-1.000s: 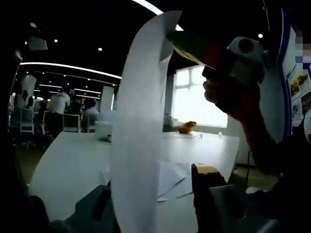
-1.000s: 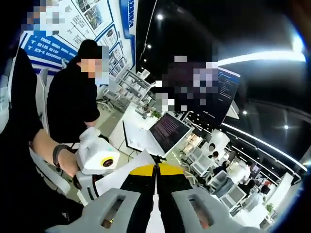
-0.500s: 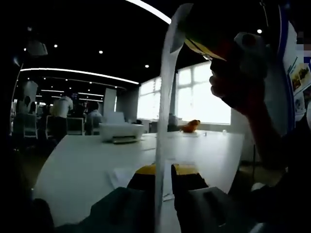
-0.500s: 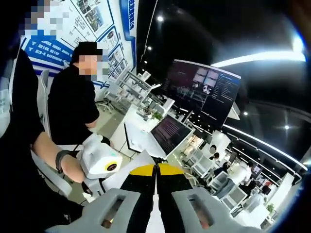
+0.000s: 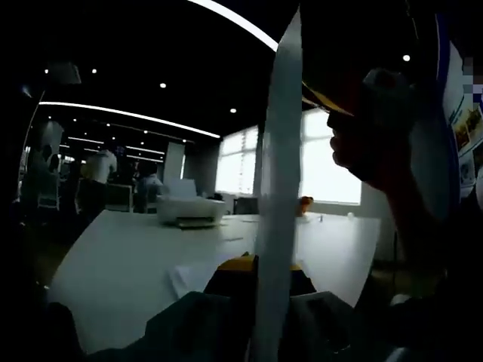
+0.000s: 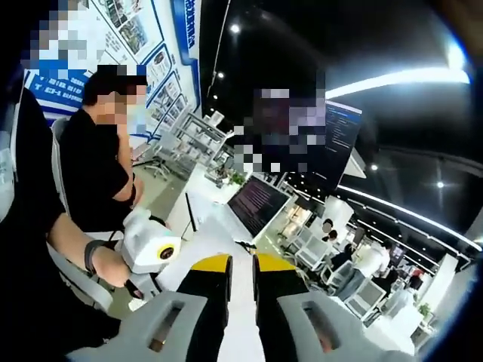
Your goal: Organize the stack of printing papers by aligning and flattening the scattered papers on the table
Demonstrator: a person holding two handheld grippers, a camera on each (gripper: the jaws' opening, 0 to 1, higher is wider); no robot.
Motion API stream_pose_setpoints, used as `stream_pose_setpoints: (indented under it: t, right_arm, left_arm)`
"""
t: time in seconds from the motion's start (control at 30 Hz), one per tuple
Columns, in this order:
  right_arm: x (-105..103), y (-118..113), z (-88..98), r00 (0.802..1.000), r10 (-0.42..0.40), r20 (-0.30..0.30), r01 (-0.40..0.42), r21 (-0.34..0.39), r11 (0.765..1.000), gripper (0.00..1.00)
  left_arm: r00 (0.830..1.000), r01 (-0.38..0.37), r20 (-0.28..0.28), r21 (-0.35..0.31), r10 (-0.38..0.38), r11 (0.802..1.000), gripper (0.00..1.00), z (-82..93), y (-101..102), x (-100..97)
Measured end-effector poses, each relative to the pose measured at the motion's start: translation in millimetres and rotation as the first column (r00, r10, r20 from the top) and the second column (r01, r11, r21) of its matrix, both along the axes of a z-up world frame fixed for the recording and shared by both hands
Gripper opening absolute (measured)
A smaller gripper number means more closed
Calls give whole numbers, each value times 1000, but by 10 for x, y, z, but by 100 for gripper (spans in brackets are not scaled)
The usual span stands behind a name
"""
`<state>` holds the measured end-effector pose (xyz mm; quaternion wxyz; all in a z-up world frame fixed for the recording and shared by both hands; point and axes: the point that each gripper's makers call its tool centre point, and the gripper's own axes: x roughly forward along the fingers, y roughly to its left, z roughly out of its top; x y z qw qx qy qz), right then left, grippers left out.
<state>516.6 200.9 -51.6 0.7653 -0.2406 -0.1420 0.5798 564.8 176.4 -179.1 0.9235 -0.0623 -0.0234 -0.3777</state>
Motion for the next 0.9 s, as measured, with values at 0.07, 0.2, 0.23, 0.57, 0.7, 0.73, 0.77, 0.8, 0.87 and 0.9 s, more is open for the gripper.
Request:
stream_pose_setpoints:
  t: [0.07, 0.2, 0.23, 0.57, 0.7, 0.73, 0.77, 0.8, 0.87, 0.9]
  right_arm:
    - [31, -52, 23, 1000, -14, -5, 14, 20, 1000, 7]
    - [128, -183, 98, 998, -53, -22, 54, 66, 996, 9]
    - [154, -220, 116, 998, -63, -28, 65, 76, 995, 9]
    - [408, -744, 149, 980, -179, -85, 191, 167, 967, 9]
    - [494, -922, 115, 970, -212, -116, 231, 188, 955, 9]
    - [513, -985, 95, 967, -226, -120, 246, 190, 951, 9]
    - [532, -1048, 76, 963, -240, -125, 261, 193, 946, 10]
    - [551, -1111, 56, 959, -254, -129, 275, 195, 941, 10]
    - [562, -1204, 24, 953, -271, -135, 294, 198, 935, 11]
    - [571, -1265, 4, 949, -282, -139, 306, 201, 931, 11]
  left_arm:
    - [1000, -5, 3, -9, 5, 1000, 5, 11, 21, 3]
    - [1000, -16, 13, -26, 16, 1000, 5, 30, 69, 13]
    - [1000, -18, 15, -31, 18, 999, 5, 33, 83, 16]
    - [997, -40, 60, -74, 44, 996, 6, 48, 214, 9]
    - [996, -50, 63, -88, 56, 995, 6, 21, 265, 3]
    - [996, -50, 64, -91, 56, 995, 6, 10, 274, -2]
    - [996, -51, 65, -95, 57, 994, 6, -1, 283, -8]
    - [996, -52, 66, -98, 58, 994, 6, -12, 292, -13]
    - [996, -53, 71, -98, 60, 994, 6, -22, 301, -22]
    - [995, -52, 75, -98, 59, 994, 6, -24, 306, -27]
